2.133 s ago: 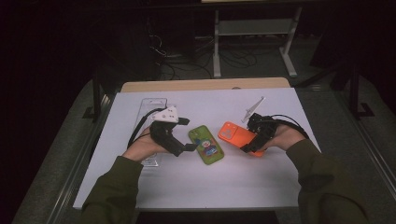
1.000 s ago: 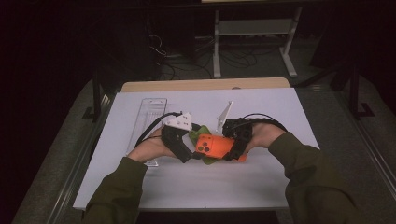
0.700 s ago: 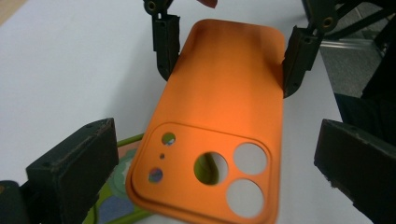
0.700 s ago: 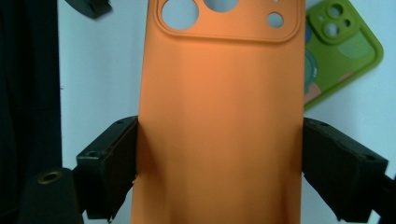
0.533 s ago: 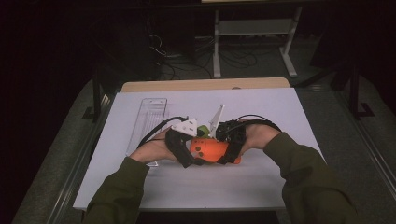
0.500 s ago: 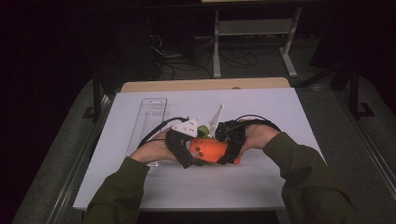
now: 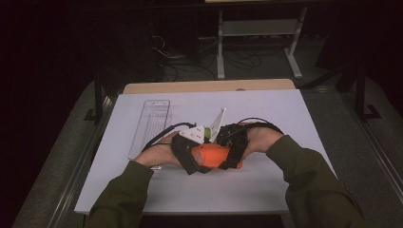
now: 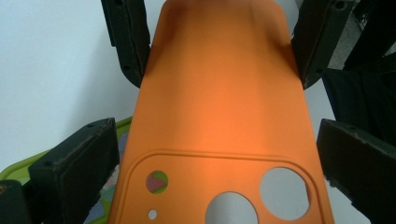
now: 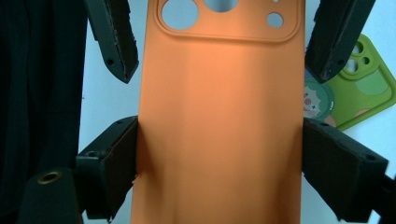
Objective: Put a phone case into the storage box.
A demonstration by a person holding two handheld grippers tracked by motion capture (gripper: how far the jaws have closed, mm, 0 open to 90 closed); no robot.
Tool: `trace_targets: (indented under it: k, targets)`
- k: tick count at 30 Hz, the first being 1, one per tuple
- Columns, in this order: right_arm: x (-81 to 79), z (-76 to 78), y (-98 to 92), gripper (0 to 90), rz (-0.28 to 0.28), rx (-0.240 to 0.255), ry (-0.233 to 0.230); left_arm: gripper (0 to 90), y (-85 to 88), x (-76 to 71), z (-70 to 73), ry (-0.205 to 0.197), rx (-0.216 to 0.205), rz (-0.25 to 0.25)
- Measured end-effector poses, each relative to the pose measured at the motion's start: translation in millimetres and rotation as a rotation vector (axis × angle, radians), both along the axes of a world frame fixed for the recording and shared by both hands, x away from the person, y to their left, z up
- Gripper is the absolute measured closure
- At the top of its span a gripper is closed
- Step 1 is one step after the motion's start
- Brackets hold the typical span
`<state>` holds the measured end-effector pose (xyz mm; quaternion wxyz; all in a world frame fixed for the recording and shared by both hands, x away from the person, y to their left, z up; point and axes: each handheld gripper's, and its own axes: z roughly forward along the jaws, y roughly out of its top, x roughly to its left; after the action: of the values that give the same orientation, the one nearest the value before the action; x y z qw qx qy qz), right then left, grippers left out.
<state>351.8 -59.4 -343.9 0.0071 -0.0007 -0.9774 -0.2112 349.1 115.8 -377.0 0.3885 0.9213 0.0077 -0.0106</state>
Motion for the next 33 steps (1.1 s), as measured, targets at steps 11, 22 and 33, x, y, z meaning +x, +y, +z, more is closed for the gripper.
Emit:
trace_targets:
  k: [11,22,33]
  targets:
    - [-0.2,0.7,0.3,15.3,0.004,0.004,-0.007,13.5,0.1,0.6,-0.4,0.003,-0.001,-0.016]
    - [0.4,-0.7,0.5,15.3,0.008,0.005,0.004,15.4,0.2,1.8,-1.5,0.022,0.003,-0.026]
    - [2.9,-1.6,-6.7,12.2,-0.016,0.057,0.040,16.1,0.6,0.7,-0.5,0.066,0.004,0.000]
